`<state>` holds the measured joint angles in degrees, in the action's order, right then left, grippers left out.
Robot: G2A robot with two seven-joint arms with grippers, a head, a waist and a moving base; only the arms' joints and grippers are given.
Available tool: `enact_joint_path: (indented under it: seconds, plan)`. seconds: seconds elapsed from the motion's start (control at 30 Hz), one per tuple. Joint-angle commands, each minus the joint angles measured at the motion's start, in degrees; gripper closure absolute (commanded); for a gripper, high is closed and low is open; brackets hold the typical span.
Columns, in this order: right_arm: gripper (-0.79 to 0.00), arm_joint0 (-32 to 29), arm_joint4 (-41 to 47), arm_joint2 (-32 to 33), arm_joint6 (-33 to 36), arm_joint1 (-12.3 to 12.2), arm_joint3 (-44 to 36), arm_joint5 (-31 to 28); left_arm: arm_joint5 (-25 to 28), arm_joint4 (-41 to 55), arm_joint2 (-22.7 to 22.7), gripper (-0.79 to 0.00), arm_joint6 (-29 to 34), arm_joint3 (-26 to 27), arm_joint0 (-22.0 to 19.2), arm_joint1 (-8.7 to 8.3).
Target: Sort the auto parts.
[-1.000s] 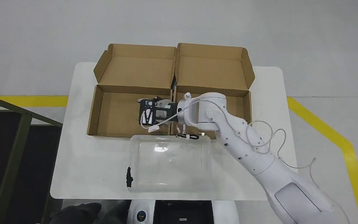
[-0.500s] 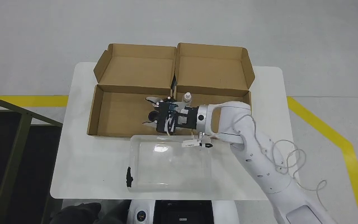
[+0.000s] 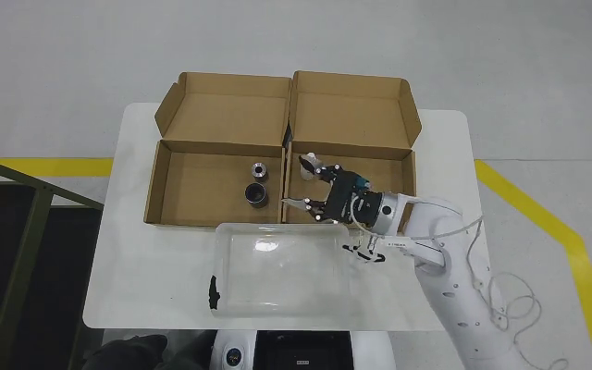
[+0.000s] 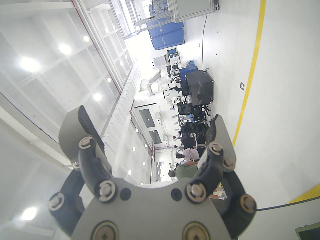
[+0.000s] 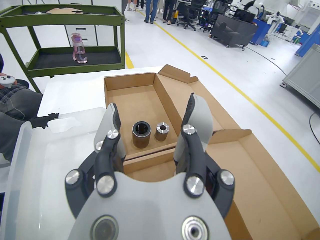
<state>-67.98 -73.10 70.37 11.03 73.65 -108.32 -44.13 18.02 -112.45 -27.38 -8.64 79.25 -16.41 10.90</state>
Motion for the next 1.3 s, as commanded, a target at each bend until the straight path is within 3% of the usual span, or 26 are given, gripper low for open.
enact_joint_path:
  seconds: [0.0, 0.43, 0.77, 1.27]
  plan:
    - [-0.588, -2.26, -0.85, 1.71, -2.16, -0.33, -0.53, 0.73, 0.00, 0.00, 0.00, -0.785, 0.00, 0.00, 0.00, 0.00]
    - [-0.659, -13.92, -6.31, 10.30, -13.61, -1.91, -1.85, 7.27, 0.00, 0.00, 0.00, -0.785, 0.00, 0.00, 0.00, 0.00]
    - [-0.696, -20.78, -8.13, 17.03, -17.64, -2.60, -2.46, 15.78, 0.00, 0.00, 0.00, -0.785, 0.00, 0.00, 0.00, 0.00]
    - [-0.776, -29.35, -10.16, 24.39, -24.59, -3.52, -1.65, 18.52, 0.00, 0.00, 0.00, -0.785, 0.00, 0.00, 0.00, 0.00]
